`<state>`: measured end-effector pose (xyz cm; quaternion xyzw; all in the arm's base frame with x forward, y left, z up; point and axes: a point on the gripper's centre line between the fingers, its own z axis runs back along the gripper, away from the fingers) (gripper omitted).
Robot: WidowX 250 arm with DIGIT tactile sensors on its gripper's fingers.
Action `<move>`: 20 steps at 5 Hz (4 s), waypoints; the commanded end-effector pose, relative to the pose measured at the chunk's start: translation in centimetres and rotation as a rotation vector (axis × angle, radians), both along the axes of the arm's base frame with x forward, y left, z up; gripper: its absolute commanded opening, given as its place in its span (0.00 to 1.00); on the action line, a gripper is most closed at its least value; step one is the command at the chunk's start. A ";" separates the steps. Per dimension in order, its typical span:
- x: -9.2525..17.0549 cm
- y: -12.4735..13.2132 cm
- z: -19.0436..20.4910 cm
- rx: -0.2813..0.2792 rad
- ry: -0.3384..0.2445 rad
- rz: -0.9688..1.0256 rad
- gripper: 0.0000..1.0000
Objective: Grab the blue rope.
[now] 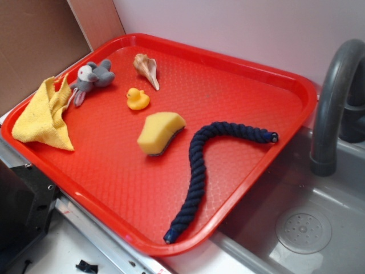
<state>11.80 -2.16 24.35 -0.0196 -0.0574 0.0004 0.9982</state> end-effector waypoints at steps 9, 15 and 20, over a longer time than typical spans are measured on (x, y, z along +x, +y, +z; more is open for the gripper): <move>14.8 -12.5 -18.8 -0.001 0.012 -0.414 1.00; 14.9 -11.0 -16.2 0.076 0.124 -0.351 0.00; 9.4 -2.7 -2.6 0.027 -0.026 0.093 0.00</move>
